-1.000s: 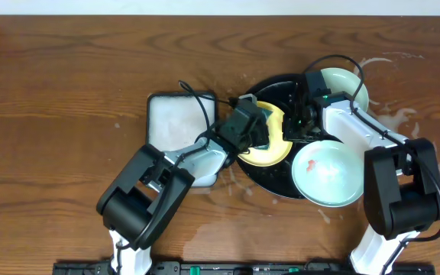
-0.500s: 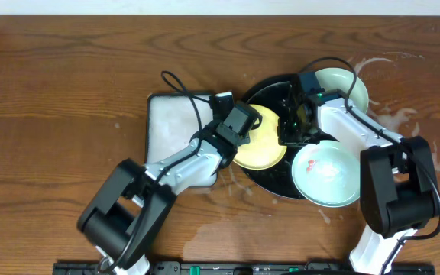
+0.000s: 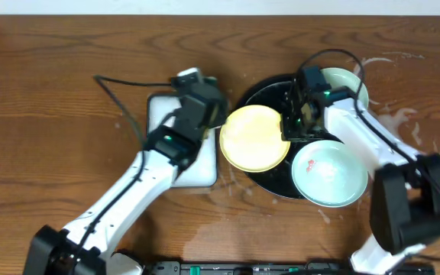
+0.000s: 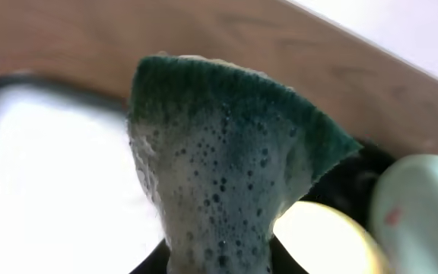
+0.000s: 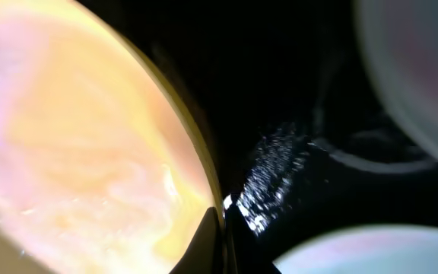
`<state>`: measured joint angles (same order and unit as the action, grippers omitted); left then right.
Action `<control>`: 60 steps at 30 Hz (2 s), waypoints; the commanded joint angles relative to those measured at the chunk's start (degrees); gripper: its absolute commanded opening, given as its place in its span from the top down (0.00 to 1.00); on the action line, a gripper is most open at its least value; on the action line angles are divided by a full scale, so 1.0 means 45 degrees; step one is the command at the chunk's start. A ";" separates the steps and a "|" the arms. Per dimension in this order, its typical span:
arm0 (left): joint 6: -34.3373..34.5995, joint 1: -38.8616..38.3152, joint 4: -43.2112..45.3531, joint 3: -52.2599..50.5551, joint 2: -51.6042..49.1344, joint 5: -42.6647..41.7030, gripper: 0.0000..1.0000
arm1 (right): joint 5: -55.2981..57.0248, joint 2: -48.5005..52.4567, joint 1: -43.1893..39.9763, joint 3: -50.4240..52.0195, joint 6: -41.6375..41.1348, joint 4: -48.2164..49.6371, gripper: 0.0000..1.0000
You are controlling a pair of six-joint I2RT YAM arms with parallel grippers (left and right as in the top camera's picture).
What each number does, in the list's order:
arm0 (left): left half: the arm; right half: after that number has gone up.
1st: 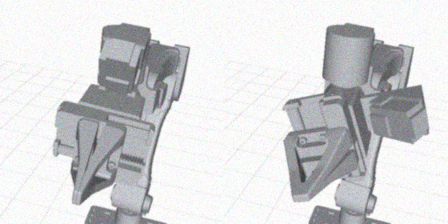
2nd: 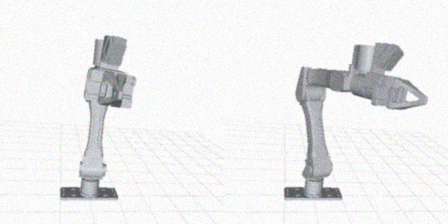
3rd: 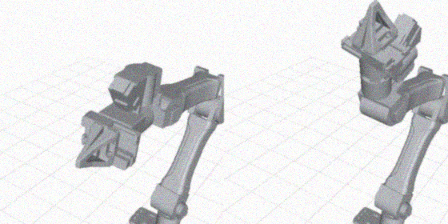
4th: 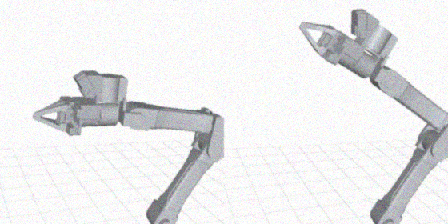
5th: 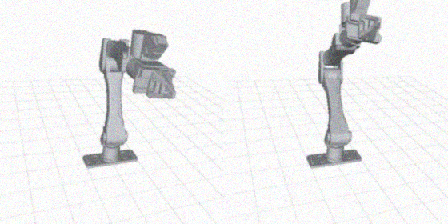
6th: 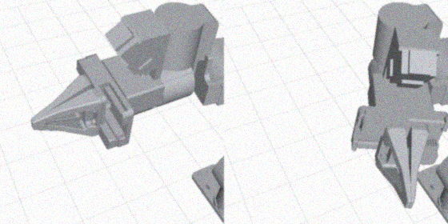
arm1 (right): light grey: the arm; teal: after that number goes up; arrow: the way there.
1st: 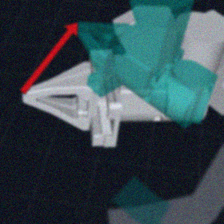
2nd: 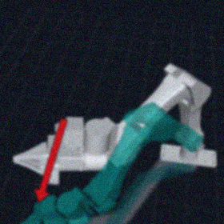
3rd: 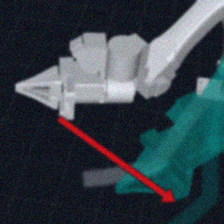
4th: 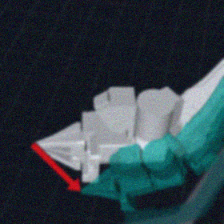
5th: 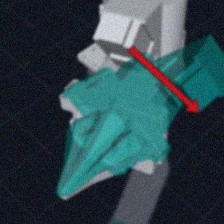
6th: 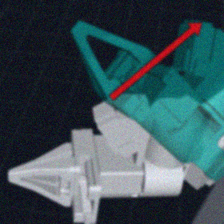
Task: Clean dirty plates on tray and stack at the side
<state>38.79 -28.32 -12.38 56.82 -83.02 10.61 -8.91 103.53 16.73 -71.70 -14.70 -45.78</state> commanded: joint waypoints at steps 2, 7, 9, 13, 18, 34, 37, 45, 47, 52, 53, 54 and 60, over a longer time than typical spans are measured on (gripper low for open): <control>-0.0136 0.1477 -0.1651 -0.0039 0.0063 -0.0311 0.92 | 0.2025 -0.1423 0.0117 -0.0189 0.0379 -0.0175 0.99; -0.1049 0.3347 -0.3390 -0.0053 -0.0121 -0.0340 0.92 | 0.4896 -0.2477 0.0777 -0.0204 0.0374 -0.0185 0.99; -0.1681 0.3837 -0.3483 -0.0063 -0.0233 -0.0753 0.92 | 0.5785 -0.2817 0.1166 -0.0272 0.0374 -0.0160 0.99; -0.2739 0.4551 -0.3410 -0.0068 -0.0578 -0.2361 0.92 | 0.7475 -0.3400 0.1919 -0.0491 0.0379 -0.0175 0.99; -0.3293 0.4668 -0.3376 -0.0078 -0.1239 -0.2599 0.92 | 0.9636 -0.3978 0.2905 -0.0865 0.0520 -0.0175 0.99; -0.3662 0.4668 -0.2997 -0.0078 -0.3439 -0.4595 0.90 | 1.4008 -0.4279 0.5134 -0.0976 0.3458 0.0087 0.99; -0.3667 0.4668 -0.3002 -0.0078 -0.3439 -0.4590 0.89 | 1.3969 -0.4279 0.5197 -0.0976 0.3478 0.0049 0.99; -0.3662 0.4668 -0.3036 -0.0078 -0.3439 -0.4590 0.60 | 1.3338 -0.4279 0.5202 -0.0971 0.3220 -0.0053 0.99; -0.3662 0.4668 -0.3031 -0.0073 -0.3434 -0.4590 0.49 | 1.2628 -0.4279 0.5110 -0.0971 0.3152 -0.0126 0.99; -0.3657 0.4673 -0.2953 -0.0073 -0.3415 -0.4590 0.54 | 1.1215 -0.4250 0.4512 -0.0967 0.2254 -0.0452 0.99; -0.3657 0.4673 -0.2943 -0.0073 -0.3405 -0.4590 0.55 | 1.1074 -0.4240 0.4401 -0.0967 0.2171 -0.0461 0.99; -0.3662 0.4673 -0.2943 -0.0073 -0.3385 -0.4590 0.58 | 1.0851 -0.4235 0.4269 -0.0967 0.2171 -0.0476 0.99; -0.3662 0.4673 -0.2948 -0.0073 -0.3385 -0.4590 0.54 | 0.9738 -0.4231 0.3356 -0.0967 0.1987 -0.0670 0.99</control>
<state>22.55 -7.55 -25.54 56.69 -98.15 -10.02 38.20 85.08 33.78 -74.96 -3.86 -48.58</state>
